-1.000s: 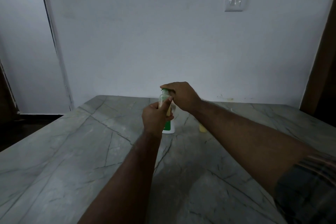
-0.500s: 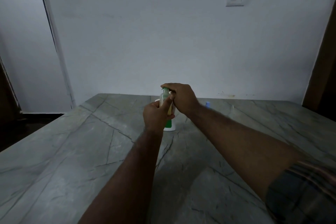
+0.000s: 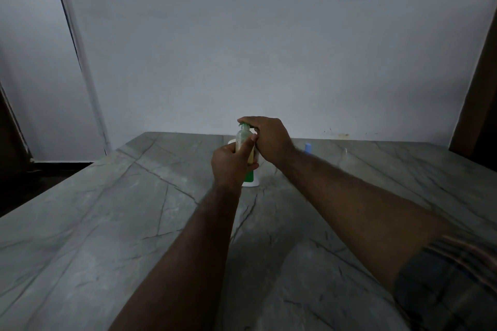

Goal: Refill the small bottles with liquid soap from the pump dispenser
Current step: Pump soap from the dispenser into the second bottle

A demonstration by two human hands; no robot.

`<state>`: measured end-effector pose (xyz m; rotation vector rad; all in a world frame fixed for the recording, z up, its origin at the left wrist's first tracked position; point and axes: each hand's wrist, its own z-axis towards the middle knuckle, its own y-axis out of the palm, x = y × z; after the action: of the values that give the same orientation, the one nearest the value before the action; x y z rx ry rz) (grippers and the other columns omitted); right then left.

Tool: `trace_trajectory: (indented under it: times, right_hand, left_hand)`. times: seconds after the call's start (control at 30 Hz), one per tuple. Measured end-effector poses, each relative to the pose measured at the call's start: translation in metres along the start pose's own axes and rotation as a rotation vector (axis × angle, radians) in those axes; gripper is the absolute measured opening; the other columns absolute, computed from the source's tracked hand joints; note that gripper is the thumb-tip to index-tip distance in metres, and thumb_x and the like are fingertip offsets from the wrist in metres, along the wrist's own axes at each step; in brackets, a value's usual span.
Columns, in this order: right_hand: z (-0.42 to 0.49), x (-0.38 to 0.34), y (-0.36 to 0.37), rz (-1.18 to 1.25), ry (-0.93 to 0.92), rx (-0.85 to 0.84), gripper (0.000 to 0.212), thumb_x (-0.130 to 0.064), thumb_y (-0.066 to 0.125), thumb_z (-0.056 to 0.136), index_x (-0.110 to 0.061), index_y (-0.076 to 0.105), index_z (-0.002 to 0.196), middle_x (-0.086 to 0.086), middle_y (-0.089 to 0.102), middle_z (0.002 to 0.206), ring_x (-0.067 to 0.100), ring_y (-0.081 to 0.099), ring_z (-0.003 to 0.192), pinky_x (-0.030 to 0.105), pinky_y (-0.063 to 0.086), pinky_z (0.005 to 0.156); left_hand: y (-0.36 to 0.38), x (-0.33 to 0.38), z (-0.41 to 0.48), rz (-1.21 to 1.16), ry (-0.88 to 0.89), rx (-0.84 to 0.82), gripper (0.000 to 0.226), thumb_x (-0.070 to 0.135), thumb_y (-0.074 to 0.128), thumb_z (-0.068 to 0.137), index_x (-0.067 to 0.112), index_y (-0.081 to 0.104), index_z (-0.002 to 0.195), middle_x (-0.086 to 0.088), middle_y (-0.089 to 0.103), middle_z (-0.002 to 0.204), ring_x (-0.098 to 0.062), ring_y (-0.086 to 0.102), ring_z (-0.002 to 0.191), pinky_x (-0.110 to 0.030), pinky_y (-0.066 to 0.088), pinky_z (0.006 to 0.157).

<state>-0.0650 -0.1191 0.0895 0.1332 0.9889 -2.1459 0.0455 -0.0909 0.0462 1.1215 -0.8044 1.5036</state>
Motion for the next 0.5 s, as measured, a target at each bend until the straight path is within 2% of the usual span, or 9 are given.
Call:
trace_trajectory:
  times: [0.13, 0.3, 0.5]
  right_hand:
    - [0.001, -0.001, 0.0, -0.009, 0.004, -0.022, 0.039, -0.003, 0.053, 0.088, -0.009, 0.062, 0.126, 0.008, 0.064, 0.128, 0.02, 0.06, 0.118, 0.03, 0.043, 0.107]
    - [0.008, -0.004, -0.009, -0.038, -0.02, -0.05, 0.048, 0.007, 0.054, 0.081, -0.009, 0.062, 0.126, 0.009, 0.063, 0.129, 0.021, 0.058, 0.121, 0.034, 0.043, 0.108]
    - [0.004, -0.004, -0.005, -0.002, 0.0, -0.02, 0.045, 0.003, 0.053, 0.082, -0.009, 0.063, 0.125, 0.008, 0.065, 0.126, 0.019, 0.06, 0.118, 0.034, 0.044, 0.106]
  left_hand:
    - [0.0, -0.001, 0.0, 0.032, 0.025, -0.004, 0.029, 0.037, 0.073, 0.088, 0.009, 0.067, 0.087, 0.01, 0.062, 0.071, 0.014, 0.06, 0.05, -0.005, 0.042, 0.041]
    - [-0.001, 0.002, 0.002, 0.008, 0.016, 0.001, 0.039, 0.043, 0.071, 0.087, 0.005, 0.073, 0.092, 0.0, 0.07, 0.079, 0.0, 0.067, 0.056, -0.011, 0.049, 0.047]
    - [-0.001, 0.002, 0.001, -0.009, 0.02, -0.003, 0.035, 0.038, 0.072, 0.089, 0.004, 0.072, 0.087, 0.004, 0.068, 0.071, 0.007, 0.065, 0.053, -0.008, 0.046, 0.044]
